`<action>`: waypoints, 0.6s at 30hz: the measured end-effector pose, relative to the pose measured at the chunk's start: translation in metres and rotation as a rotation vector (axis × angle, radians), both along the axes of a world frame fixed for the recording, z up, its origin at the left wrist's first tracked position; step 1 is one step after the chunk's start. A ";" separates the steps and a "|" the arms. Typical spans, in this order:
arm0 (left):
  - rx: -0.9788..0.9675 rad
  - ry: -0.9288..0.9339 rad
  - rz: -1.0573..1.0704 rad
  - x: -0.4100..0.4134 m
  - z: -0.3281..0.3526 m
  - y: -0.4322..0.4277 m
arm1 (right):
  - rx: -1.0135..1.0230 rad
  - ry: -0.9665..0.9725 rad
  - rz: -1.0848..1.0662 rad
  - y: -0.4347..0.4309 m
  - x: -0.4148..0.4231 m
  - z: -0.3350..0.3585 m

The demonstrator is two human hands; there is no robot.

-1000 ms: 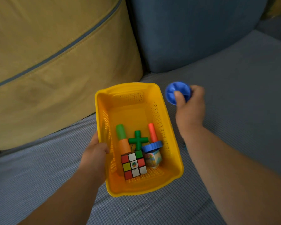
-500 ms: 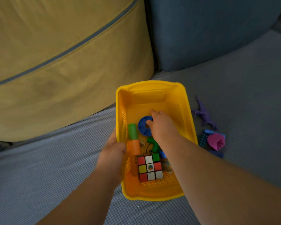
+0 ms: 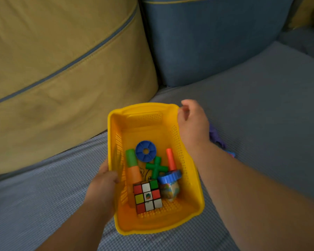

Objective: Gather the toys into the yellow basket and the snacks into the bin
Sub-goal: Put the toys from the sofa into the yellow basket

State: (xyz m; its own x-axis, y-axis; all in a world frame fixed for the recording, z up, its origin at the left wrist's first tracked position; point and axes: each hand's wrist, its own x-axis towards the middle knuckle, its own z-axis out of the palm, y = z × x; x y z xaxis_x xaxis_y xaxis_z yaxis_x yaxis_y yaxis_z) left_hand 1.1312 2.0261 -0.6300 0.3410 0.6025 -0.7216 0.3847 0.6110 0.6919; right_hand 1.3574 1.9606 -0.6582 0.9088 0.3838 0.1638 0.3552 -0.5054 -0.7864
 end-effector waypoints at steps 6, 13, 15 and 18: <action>-0.011 -0.010 0.087 -0.010 -0.002 0.019 | -0.338 0.187 -0.005 -0.005 0.034 -0.034; -0.041 -0.024 0.099 -0.006 -0.015 0.035 | -0.643 0.279 0.377 0.021 0.037 -0.078; -0.046 -0.033 0.092 -0.002 -0.017 0.038 | -0.801 0.249 0.481 0.031 0.040 -0.083; -0.066 -0.023 0.083 0.002 -0.021 0.043 | -0.961 0.170 0.574 0.042 0.043 -0.084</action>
